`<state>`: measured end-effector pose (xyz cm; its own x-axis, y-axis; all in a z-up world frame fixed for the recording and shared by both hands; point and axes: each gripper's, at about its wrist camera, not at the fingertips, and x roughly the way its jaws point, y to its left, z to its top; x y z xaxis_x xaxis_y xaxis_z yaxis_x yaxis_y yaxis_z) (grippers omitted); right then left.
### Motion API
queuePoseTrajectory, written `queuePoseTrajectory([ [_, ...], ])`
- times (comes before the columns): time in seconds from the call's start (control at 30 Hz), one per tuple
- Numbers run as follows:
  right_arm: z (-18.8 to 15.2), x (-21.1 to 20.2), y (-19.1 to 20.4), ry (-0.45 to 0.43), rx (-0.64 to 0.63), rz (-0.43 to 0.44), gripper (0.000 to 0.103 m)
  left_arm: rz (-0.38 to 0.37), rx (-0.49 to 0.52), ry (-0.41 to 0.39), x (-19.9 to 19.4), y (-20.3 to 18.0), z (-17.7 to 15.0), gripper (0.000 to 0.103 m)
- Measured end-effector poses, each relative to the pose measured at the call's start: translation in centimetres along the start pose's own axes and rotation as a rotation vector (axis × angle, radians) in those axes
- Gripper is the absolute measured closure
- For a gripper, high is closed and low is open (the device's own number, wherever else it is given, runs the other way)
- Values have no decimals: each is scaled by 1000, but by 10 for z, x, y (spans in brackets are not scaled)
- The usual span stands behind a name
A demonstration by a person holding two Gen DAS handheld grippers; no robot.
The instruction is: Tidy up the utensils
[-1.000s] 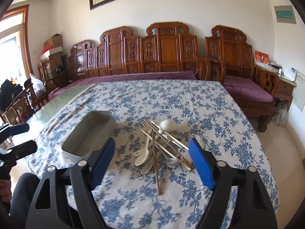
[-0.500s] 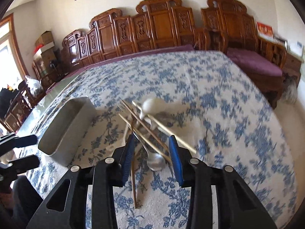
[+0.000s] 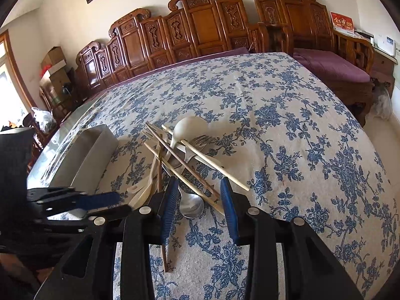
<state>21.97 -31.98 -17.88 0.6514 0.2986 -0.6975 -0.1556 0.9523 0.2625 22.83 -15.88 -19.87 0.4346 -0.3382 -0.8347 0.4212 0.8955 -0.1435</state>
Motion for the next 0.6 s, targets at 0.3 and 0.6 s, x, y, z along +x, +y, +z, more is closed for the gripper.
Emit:
queuePoseTrajectory([
  [0.3,-4,8,15,35,-31,47,65,22,-32,2,9,10,-3,101],
  [0.6,-21,28,36,146,-76,95,78,-27,-61,-39,-26,17,-23,101],
])
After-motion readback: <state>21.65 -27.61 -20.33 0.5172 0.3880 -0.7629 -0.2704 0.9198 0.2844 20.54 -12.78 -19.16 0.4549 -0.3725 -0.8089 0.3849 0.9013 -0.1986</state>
